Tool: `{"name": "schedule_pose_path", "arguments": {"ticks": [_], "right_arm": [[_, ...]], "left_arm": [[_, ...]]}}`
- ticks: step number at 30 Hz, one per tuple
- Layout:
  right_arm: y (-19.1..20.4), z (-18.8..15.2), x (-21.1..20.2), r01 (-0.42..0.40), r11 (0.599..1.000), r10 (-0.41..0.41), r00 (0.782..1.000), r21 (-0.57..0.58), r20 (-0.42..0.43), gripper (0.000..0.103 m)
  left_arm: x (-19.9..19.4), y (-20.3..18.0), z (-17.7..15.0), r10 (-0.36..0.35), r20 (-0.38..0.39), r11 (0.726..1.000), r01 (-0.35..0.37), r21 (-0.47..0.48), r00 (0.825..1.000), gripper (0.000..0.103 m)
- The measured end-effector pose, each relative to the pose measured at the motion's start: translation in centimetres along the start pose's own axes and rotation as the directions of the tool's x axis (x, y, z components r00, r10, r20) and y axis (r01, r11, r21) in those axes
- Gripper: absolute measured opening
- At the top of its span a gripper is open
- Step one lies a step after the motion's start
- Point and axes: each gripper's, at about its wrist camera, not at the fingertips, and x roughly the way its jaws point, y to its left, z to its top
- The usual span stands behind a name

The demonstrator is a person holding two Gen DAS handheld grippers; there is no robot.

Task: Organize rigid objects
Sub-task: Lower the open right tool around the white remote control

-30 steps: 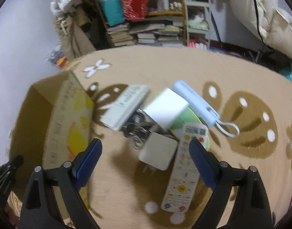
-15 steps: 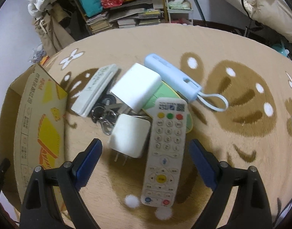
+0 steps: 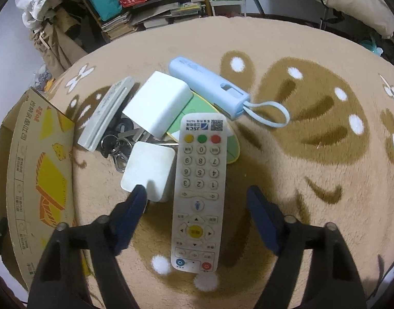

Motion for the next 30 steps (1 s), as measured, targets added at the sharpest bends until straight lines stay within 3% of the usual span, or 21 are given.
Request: {"name": "schedule_pose_path", "arguments": {"ticks": [4, 21, 30], "right_arm": [[-0.2, -0.2, 0.3, 0.002, 1.000, -0.002, 1.000, 0.002, -0.018, 0.075], [-1.1, -0.5, 0.2, -0.010, 0.999, 0.012, 0.999, 0.035, -0.048, 0.075], [-0.6, -0.5, 0.2, -0.012, 1.000, 0.012, 0.999, 0.008, -0.051, 0.068]], "left_arm": [[0.0, 0.0, 0.0, 0.000, 0.000, 1.000, 0.000, 0.000, 1.000, 0.011], [0.1, 0.1, -0.1, 0.001, -0.002, 1.000, -0.001, -0.001, 1.000, 0.011], [0.2, 0.1, -0.2, 0.003, -0.003, 1.000, -0.003, -0.002, 1.000, 0.011]]}}
